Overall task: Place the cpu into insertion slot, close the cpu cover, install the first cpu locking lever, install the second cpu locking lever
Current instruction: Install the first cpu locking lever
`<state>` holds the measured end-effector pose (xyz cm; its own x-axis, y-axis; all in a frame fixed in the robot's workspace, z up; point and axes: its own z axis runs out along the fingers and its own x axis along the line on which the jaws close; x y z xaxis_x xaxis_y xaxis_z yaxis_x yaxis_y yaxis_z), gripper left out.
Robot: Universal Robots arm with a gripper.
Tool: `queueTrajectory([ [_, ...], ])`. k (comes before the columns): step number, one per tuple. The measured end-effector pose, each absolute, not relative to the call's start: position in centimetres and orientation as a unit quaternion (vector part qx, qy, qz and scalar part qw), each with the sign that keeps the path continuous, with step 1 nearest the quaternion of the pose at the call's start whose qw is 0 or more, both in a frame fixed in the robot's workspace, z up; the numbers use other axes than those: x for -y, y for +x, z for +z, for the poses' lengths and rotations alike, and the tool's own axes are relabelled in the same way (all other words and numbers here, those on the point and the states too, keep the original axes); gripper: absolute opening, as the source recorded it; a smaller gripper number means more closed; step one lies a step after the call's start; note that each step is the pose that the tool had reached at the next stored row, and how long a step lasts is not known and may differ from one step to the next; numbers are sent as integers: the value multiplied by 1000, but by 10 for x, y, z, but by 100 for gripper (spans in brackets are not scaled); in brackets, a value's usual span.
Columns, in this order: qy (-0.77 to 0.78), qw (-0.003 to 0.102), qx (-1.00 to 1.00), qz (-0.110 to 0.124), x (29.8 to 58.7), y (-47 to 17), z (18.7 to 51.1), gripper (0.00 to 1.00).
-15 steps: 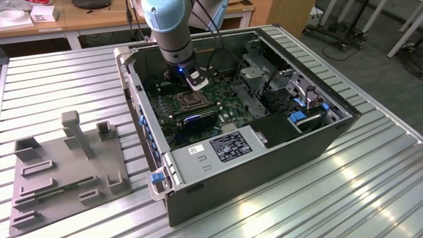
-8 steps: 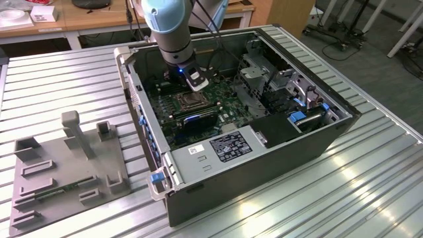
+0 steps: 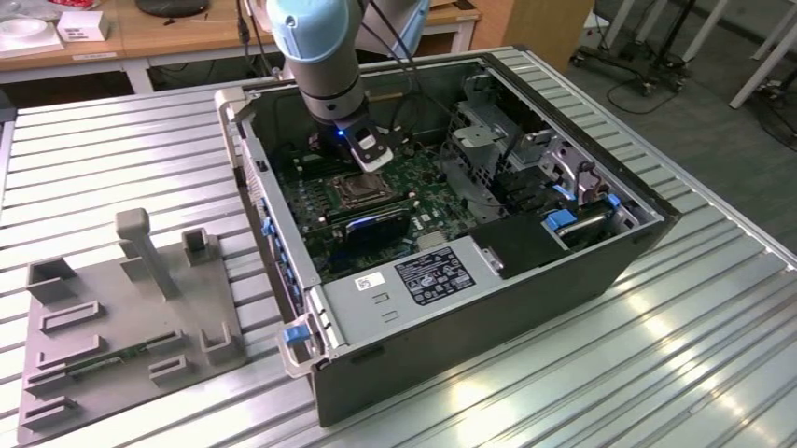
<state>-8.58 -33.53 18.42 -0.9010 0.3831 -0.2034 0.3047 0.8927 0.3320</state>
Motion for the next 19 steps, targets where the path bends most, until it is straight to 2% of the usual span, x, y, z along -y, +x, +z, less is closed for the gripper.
queueTrajectory([
  [19, 178, 133, -964, 148, 335, -86, 185, 11],
])
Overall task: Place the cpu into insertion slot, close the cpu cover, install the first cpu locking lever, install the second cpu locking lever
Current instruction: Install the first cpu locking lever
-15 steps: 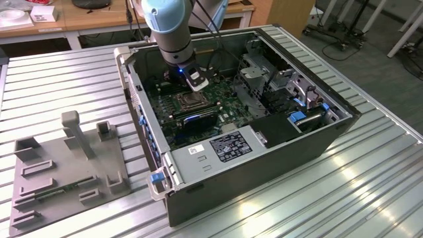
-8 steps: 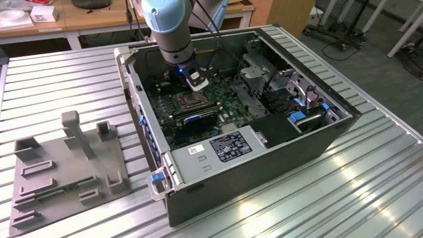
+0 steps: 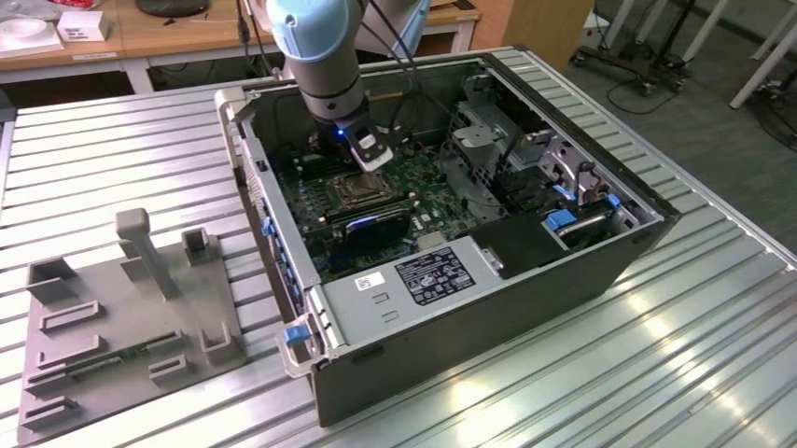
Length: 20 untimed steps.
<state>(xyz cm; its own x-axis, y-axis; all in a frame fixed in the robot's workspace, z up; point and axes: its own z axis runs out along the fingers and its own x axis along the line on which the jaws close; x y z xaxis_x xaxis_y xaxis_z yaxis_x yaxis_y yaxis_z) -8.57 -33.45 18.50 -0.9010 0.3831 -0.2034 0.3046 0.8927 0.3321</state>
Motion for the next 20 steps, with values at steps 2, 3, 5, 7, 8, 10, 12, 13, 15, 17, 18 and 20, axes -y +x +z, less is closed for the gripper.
queueTrajectory([
  [2, 178, 133, -964, 148, 335, -86, 186, 11],
  [3, 178, 133, -964, 148, 335, -86, 186, 11],
  [5, 178, 133, -964, 148, 335, -86, 186, 11],
  [7, 178, 133, -964, 148, 335, -86, 186, 11],
  [8, 178, 133, -964, 148, 335, -86, 187, 11],
  [10, 178, 133, -964, 148, 335, -86, 187, 11],
  [12, 179, 133, -964, 148, 335, -86, 187, 11],
  [13, 179, 132, -963, 150, 335, -86, 187, 11],
  [15, 179, 131, -963, 155, 335, -86, 187, 11],
  [17, 180, 131, -962, 156, 335, -86, 187, 11],
  [18, 180, 131, -962, 157, 335, -86, 187, 11],
  [20, 180, 131, -962, 157, 335, -86, 187, 11],
])
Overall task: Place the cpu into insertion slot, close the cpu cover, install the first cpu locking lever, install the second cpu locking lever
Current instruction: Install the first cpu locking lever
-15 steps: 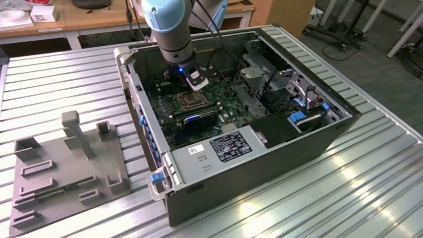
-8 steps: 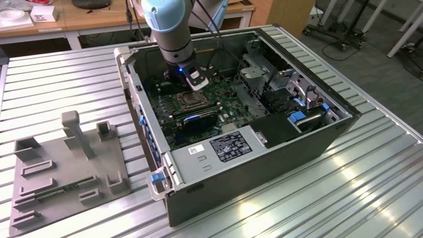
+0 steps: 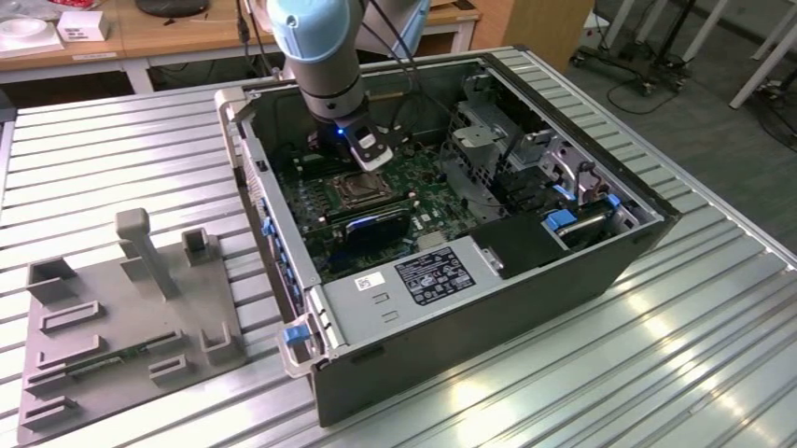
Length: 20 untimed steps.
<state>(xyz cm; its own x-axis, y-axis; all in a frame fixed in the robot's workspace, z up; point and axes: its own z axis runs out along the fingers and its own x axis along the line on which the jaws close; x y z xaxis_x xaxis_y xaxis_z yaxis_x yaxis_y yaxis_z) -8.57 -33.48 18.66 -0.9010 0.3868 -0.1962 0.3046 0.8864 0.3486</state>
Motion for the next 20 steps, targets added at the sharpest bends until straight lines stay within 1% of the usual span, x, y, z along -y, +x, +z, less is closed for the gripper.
queueTrajectory([
  [20, 180, 130, -962, 159, 337, -79, 189, 11],
])
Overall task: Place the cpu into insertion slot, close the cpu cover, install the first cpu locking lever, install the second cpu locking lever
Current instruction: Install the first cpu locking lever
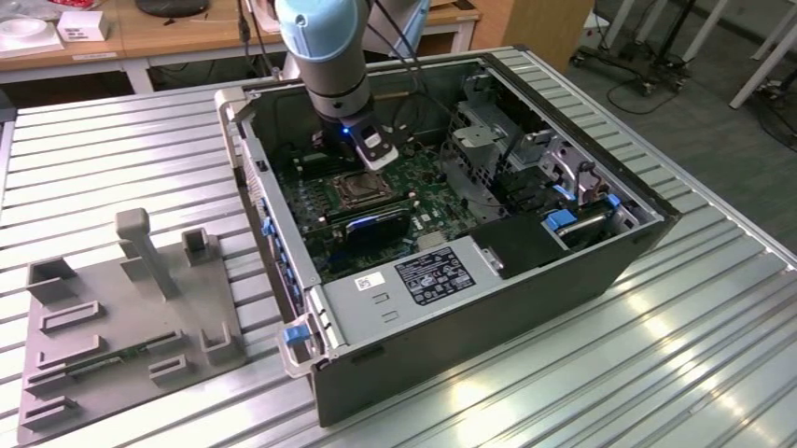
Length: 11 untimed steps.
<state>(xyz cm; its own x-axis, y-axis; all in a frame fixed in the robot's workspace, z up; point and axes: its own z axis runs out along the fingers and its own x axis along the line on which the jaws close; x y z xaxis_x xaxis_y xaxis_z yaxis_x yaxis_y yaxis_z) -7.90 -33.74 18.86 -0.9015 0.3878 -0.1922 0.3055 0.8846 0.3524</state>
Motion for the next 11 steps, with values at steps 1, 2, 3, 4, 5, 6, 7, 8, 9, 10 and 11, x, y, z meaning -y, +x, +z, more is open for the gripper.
queueTrajectory([
  [1, 180, 130, -962, 159, 337, -79, 190, 11],
  [2, 180, 130, -962, 159, 337, -79, 191, 11],
  [3, 180, 130, -962, 159, 337, -79, 192, 11],
  [4, 180, 130, -962, 159, 337, -79, 193, 11],
  [5, 180, 130, -962, 159, 337, -79, 194, 11],
  [6, 180, 130, -962, 159, 337, -79, 194, 11],
  [7, 180, 130, -962, 159, 337, -79, 194, 11],
  [8, 180, 130, -962, 159, 337, -79, 194, 11],
  [9, 180, 130, -962, 159, 337, -79, 194, 11],
  [10, 180, 133, -962, 160, 337, -79, 194, 11],
  [11, 179, 136, -961, 160, 337, -79, 194, 11],
])
